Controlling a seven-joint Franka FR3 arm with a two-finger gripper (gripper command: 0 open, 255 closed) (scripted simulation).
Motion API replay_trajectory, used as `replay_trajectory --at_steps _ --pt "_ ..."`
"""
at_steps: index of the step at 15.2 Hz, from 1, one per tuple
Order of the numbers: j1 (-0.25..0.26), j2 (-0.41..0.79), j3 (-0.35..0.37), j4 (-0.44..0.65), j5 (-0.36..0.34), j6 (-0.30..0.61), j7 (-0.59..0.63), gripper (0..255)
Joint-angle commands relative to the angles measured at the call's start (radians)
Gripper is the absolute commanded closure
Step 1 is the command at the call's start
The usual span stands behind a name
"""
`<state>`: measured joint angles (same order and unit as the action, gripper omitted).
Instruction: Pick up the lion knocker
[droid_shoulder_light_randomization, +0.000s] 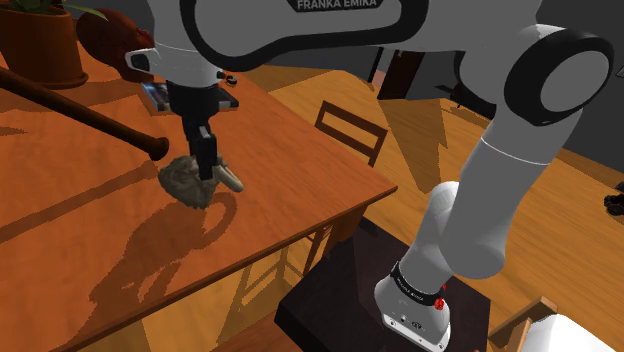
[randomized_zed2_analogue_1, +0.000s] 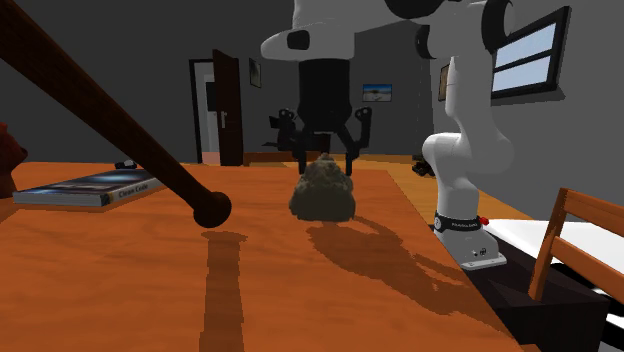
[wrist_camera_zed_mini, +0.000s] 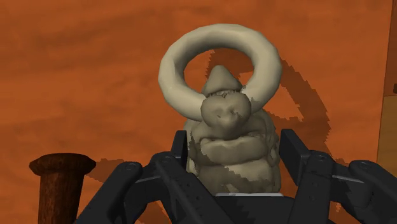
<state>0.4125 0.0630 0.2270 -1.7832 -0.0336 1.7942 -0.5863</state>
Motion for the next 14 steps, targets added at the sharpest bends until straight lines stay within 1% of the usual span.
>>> replay_trajectory --at_steps 1,12,14 --pt "0.001 -0.001 0.001 0.026 0.0 -0.027 0.001 255" --pt "0.003 0.007 0.002 0.183 -0.001 -0.177 -0.001 255" --pt "0.003 0.007 0.002 0.186 -0.001 -0.179 -0.001 255"
